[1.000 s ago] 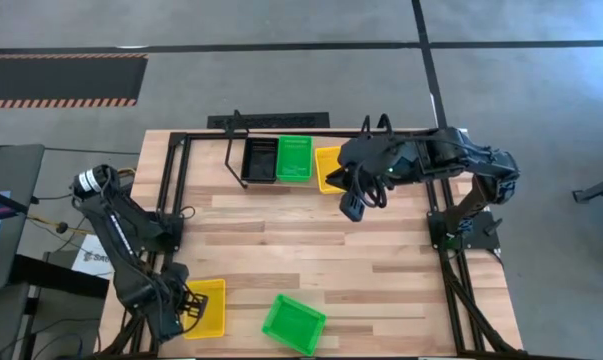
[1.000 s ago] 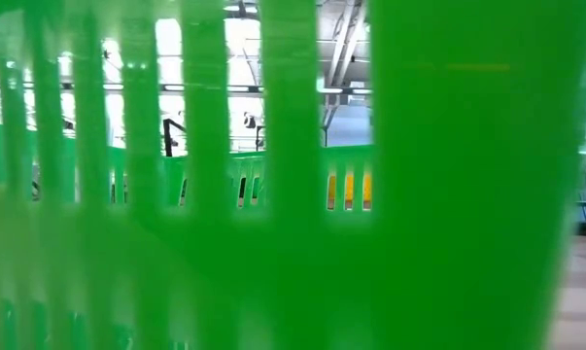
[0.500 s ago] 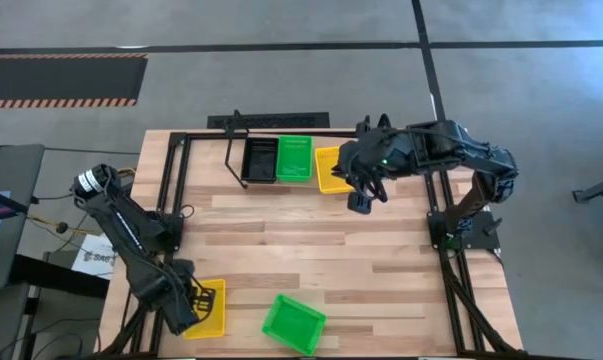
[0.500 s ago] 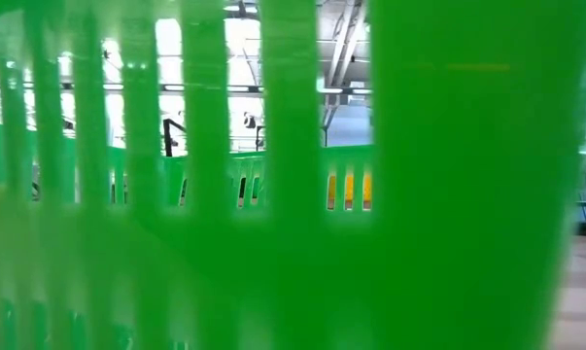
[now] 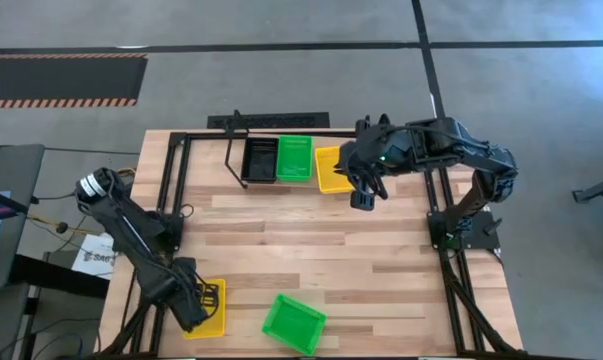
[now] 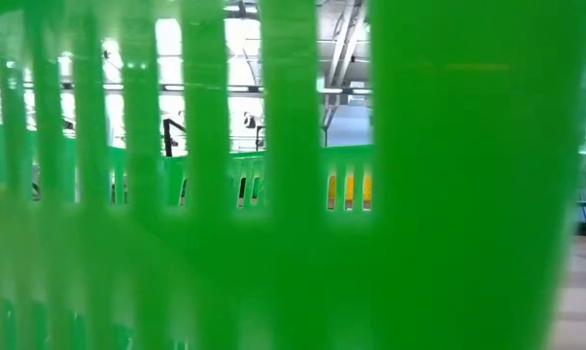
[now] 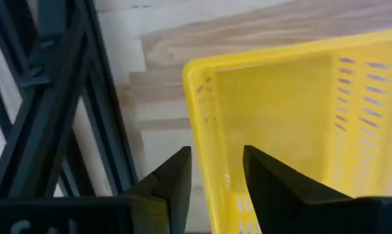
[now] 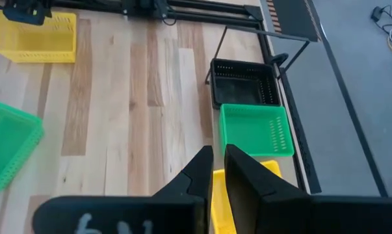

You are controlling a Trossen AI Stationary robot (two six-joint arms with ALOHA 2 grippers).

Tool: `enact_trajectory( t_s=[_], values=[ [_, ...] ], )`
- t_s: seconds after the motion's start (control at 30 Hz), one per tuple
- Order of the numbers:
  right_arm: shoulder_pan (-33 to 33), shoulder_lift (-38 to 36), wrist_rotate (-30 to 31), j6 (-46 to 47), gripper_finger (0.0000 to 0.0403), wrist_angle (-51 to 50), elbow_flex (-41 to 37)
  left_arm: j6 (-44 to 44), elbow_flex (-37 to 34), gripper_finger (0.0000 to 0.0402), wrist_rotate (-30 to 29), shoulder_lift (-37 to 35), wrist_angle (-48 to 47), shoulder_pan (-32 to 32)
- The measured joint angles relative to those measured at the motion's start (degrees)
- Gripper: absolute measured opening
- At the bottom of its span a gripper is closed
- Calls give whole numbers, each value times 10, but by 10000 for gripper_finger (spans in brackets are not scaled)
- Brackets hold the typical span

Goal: Stack baskets on shelf by color
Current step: Stack the yellow bin on top of the yellow bin

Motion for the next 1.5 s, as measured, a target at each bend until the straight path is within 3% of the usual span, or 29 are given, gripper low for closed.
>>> enact_trajectory(
  t_s=[0.4, 0.77, 1.03, 1.13, 1.2, 1.27, 1.37, 1.43, 1.5],
  values=[
    [0, 0, 0, 3, 58, -8, 0, 5, -1, 128, 7, 76, 59, 5],
    [2, 0, -1, 20, 58, -11, 0, 3, -1, 128, 2, 74, 64, 8],
    [18, 0, -1, 20, 58, -14, 0, 9, -45, 127, -19, 74, 147, 9],
    [26, 0, -1, 21, 58, -14, 0, 12, -51, 104, -19, 74, 151, 11],
    [28, 0, -1, 23, 58, -14, 0, 20, -51, 62, -25, 74, 150, 12],
    [29, 0, -1, 37, 58, -14, 0, 33, -51, 18, -48, 74, 151, 12],
    [29, 0, 0, 54, 50, -14, 0, 35, -51, 4, -101, 72, 152, 16],
    [31, 0, 4, 60, 31, -14, 0, 41, -51, 2, -171, 63, 151, 19],
    [43, 0, 46, 65, 10, -15, 0, 46, -51, 0, -272, 49, 147, 23]
  ],
)
